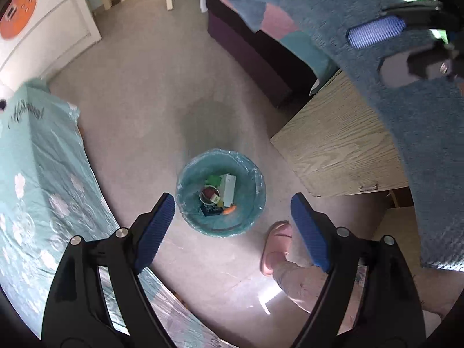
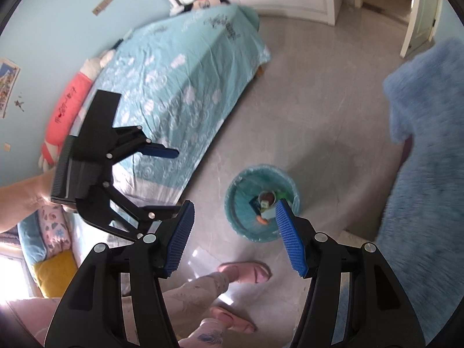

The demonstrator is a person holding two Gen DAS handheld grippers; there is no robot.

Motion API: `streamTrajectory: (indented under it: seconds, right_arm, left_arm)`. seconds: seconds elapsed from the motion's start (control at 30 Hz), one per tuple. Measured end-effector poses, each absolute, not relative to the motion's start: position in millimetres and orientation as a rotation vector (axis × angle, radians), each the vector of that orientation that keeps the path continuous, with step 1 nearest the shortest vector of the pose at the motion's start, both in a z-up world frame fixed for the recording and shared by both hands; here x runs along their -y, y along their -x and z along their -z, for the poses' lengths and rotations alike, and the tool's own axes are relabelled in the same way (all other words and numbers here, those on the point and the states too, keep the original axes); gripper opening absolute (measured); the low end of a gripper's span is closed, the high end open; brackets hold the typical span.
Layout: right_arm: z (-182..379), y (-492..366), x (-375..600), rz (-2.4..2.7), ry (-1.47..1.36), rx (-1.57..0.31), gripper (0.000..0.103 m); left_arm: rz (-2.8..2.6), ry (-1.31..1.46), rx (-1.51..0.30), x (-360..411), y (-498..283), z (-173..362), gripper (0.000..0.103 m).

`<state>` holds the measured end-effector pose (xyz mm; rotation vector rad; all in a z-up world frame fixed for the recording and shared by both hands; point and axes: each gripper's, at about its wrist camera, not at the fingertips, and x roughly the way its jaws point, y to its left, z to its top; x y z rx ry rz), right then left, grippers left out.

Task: Collect trash
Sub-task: 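Return both tools over the bed toward the red can and small white box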

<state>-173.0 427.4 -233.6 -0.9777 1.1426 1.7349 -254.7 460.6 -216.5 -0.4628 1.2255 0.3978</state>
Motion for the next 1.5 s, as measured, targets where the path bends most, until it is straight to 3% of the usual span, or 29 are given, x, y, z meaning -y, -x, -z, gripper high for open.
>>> streamTrajectory:
  seconds: [0.37, 0.57, 0.67, 1.2, 1.5]
  right_arm:
    - [123, 109, -361, -1.68, 0.827, -0.95, 0.068]
    - [74, 49, -272, -1.519, 0.678, -0.859, 0.082]
    - [60, 12, -215, -1.401, 0.618, -0.846, 0.082]
    - [36, -106, 97, -0.885, 0.444, -0.798, 0.086]
    - [45, -147, 188, -0.686, 0.391, -0.809, 0.088]
  left_arm:
    - [-0.332, 0.215, -1.141, -454, 198, 127, 0.086]
    - [-0.19, 0.037, -1.068, -426, 125, 68, 0.091]
    - [-0.09, -0.052, -1.034, -396, 77, 47, 0.091]
    - [0.376, -0.313, -0.902, -165, -148, 3, 0.094]
    - [0.582, -0.437, -0.84, -58, -241, -9, 0.096]
